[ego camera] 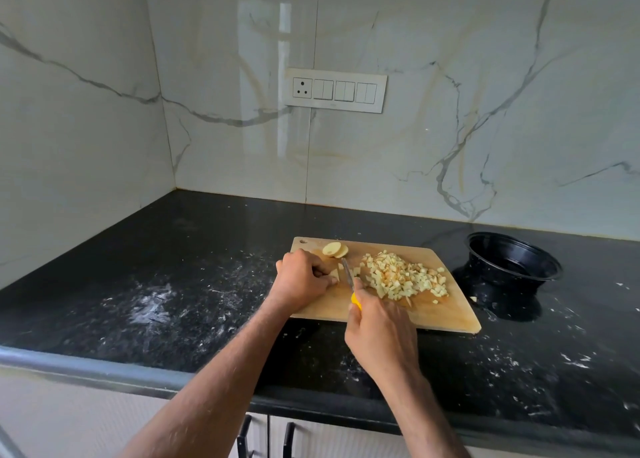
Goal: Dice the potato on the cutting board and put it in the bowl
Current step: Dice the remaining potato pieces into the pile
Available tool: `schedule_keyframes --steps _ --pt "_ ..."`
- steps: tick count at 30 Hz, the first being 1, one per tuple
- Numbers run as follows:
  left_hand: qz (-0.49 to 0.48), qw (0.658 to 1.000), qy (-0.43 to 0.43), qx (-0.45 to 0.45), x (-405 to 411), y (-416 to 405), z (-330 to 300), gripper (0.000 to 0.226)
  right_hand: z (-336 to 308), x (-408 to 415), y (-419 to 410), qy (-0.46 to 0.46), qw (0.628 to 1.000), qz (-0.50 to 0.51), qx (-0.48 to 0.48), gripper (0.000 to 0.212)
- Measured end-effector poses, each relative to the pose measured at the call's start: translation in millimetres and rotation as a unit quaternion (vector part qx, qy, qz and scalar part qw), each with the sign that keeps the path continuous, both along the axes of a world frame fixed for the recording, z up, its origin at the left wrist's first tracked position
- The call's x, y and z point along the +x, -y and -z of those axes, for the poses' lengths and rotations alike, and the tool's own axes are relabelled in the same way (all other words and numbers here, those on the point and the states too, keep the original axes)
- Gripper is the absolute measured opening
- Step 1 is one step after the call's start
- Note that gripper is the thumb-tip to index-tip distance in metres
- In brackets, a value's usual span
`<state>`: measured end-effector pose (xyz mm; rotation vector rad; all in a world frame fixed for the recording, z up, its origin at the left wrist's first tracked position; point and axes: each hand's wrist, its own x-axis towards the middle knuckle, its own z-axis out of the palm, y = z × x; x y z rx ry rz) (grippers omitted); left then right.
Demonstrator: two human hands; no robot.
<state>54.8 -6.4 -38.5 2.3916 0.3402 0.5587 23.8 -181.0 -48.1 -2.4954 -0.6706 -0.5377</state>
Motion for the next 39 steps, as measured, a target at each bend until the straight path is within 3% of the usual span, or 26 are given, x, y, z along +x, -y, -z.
schedule_keyframes --steps 10,19,27,34,39 --pt "0.000 1.000 0.005 0.022 2 -1 2 0.007 2 6 -20 -0.007 0.999 0.010 -0.040 0.043" --pt "0.005 1.000 0.012 0.014 6 -3 5 0.003 -1 8 -21 -0.025 0.996 -0.023 -0.083 0.057" --pt "0.004 1.000 -0.001 0.005 7 -1 2 0.013 -14 19 -33 -0.064 0.991 -0.035 -0.115 0.027" --pt "-0.008 1.000 -0.009 0.007 7 1 2 0.018 -9 5 -1 -0.063 0.993 -0.058 -0.083 0.047" --pt "-0.012 1.000 -0.009 0.020 6 5 2 0.016 -17 6 27 -0.079 0.994 -0.054 -0.059 0.033"
